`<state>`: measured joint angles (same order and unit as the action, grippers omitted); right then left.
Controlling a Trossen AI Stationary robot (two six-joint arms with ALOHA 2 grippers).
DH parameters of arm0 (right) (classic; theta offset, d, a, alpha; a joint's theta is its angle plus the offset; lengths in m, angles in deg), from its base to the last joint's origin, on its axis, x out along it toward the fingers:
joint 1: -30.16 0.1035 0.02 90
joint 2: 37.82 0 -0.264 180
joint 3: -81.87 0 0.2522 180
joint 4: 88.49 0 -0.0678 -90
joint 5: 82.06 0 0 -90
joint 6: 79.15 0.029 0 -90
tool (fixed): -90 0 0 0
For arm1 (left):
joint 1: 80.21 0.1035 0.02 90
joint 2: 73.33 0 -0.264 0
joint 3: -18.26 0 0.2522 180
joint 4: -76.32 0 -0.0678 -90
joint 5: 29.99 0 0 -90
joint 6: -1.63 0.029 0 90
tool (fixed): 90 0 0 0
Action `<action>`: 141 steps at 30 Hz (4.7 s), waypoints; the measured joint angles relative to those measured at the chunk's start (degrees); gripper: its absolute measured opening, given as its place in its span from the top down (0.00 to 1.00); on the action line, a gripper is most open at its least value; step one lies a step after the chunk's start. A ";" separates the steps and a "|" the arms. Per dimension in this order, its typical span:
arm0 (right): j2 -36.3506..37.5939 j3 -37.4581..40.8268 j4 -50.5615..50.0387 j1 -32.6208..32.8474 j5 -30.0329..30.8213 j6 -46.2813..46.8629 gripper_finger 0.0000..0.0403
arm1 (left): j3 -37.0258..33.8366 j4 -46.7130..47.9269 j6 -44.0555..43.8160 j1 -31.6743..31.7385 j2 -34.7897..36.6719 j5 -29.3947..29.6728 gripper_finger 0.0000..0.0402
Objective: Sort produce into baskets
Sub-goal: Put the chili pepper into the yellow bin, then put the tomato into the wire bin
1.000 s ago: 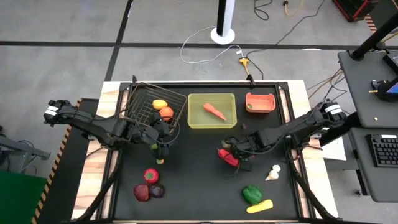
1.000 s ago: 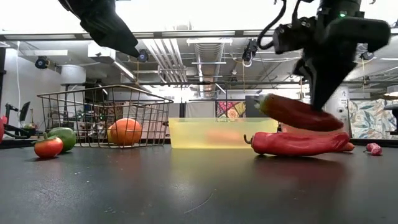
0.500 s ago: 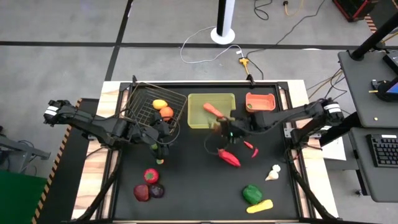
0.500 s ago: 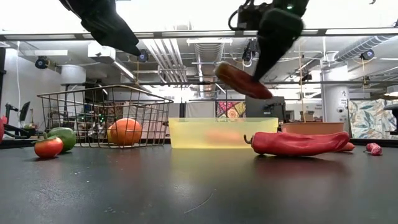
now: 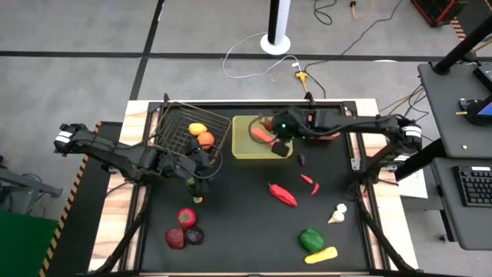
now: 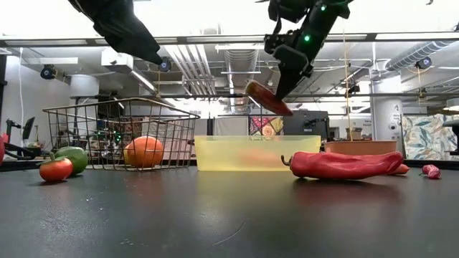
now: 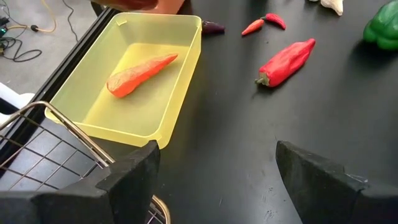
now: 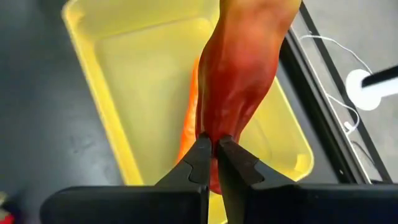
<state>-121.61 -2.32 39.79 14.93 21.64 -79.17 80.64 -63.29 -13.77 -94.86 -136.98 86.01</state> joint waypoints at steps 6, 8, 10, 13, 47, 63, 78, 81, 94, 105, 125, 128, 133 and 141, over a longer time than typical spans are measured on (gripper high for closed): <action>-3.75 0.00 0.33 -1.10 -0.14 -0.92 0.97 | 0.00 0.01 0.11 0.01 0.00 0.00 0.25; -5.37 0.00 0.23 -1.06 -0.17 -1.06 0.97 | 0.00 0.04 0.09 0.01 0.00 0.00 0.25; -6.60 0.00 0.31 -1.06 -0.17 -0.86 0.97 | 0.00 0.07 0.09 0.02 0.00 0.00 0.25; -8.15 0.00 0.42 -1.11 -0.13 -0.83 0.97 | 0.00 0.13 0.09 0.00 0.00 0.00 0.25; -10.06 0.02 0.85 -2.07 1.38 1.54 0.66 | 0.00 0.25 -1.80 0.01 0.00 -0.02 0.25; -5.33 0.04 1.49 0.18 0.83 2.10 0.62 | 1.78 1.57 -10.20 -5.43 0.00 -8.98 0.25; -5.41 0.04 3.15 3.01 0.82 1.54 0.60 | 6.05 13.56 -27.02 -15.51 0.00 -9.11 0.25; -5.41 0.04 3.16 3.58 0.81 1.52 0.59 | 6.05 15.71 -31.30 -17.18 0.00 -9.14 0.25; -5.41 0.04 3.15 7.18 0.74 3.72 0.57 | 6.05 17.31 -39.55 -22.99 0.00 -9.14 0.25; -5.41 0.04 3.15 11.60 0.78 6.46 0.52 | 6.04 19.93 -46.19 -24.73 -1.94 -12.37 0.25; -5.41 0.04 4.05 12.69 0.87 7.08 0.48 | 5.99 24.92 -67.52 -24.90 -14.74 -23.67 0.25; -5.41 0.04 4.12 12.75 0.87 7.09 0.48 | 5.99 24.90 -68.04 -24.90 -15.59 -23.67 0.25; -5.41 0.04 4.22 12.75 0.85 7.09 0.48 | 5.99 24.90 -68.34 -24.90 -16.11 -23.68 0.25; -5.41 0.04 4.46 12.77 0.83 7.09 0.48 | 5.99 24.91 -70.17 -24.90 -16.50 -23.67 0.25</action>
<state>-127.03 -2.28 44.24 27.70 22.47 -72.08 86.63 -38.38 -83.94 -119.76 -153.49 62.34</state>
